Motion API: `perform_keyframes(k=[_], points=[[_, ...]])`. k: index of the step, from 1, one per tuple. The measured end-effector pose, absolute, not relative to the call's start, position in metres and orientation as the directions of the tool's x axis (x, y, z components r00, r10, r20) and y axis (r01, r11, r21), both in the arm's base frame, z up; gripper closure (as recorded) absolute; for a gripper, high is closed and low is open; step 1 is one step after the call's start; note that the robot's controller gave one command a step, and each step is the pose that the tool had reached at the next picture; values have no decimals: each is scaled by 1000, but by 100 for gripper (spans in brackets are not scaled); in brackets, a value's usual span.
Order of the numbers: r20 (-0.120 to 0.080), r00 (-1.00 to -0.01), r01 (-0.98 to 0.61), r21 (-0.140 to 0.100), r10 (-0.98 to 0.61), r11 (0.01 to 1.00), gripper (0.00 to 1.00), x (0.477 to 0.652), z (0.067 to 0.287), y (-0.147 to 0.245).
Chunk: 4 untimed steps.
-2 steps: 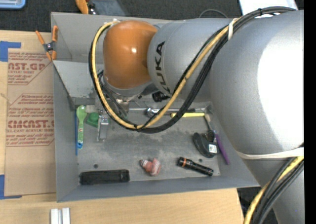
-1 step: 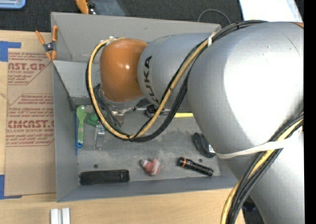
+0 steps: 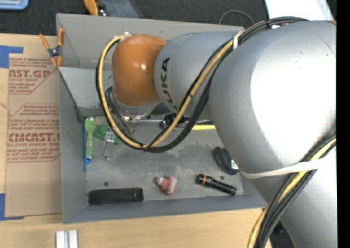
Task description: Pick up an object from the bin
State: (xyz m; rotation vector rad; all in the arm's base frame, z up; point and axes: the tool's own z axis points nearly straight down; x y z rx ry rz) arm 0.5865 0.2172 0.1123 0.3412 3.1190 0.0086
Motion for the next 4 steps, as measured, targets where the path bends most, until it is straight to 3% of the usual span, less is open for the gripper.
perform_keyframes(k=[1,2,3,4], points=[[-8,-979,203,9,203,979,0,591,69,217],[-8,-914,406,14,406,914,100,588,71,215],[-8,-914,406,14,406,914,100,588,71,215],[-6,-914,406,12,406,914,100,587,84,215]])
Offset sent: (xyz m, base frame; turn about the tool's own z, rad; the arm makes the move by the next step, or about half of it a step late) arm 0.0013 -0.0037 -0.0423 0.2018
